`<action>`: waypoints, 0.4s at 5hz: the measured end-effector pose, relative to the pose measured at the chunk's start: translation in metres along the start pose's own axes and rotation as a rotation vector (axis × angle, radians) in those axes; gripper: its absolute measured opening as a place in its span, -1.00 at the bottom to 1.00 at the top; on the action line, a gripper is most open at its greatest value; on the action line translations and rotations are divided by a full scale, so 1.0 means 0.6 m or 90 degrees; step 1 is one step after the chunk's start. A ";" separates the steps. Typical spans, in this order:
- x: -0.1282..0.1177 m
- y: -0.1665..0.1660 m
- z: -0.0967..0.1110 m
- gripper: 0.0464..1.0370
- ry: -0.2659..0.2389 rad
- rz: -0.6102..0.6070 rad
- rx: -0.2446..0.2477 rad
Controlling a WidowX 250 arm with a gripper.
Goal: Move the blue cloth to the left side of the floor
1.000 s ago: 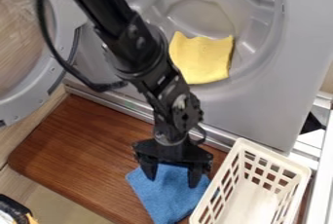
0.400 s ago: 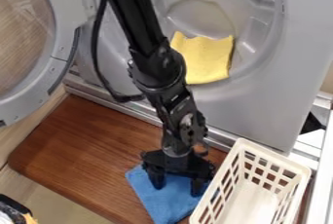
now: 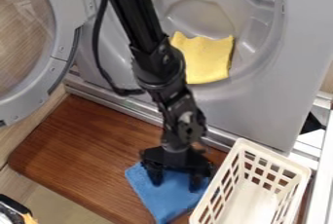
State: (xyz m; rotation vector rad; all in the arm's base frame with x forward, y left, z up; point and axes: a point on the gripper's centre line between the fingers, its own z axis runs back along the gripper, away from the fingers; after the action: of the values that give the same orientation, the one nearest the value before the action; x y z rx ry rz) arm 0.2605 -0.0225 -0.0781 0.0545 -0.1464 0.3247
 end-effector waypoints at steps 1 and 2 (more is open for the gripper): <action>0.014 0.052 -0.004 0.93 0.006 0.064 0.031; 0.019 0.107 -0.004 0.93 0.010 0.130 0.055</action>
State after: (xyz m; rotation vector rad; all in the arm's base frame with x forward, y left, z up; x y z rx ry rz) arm 0.2507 0.0421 -0.0766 0.1228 -0.1222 0.5359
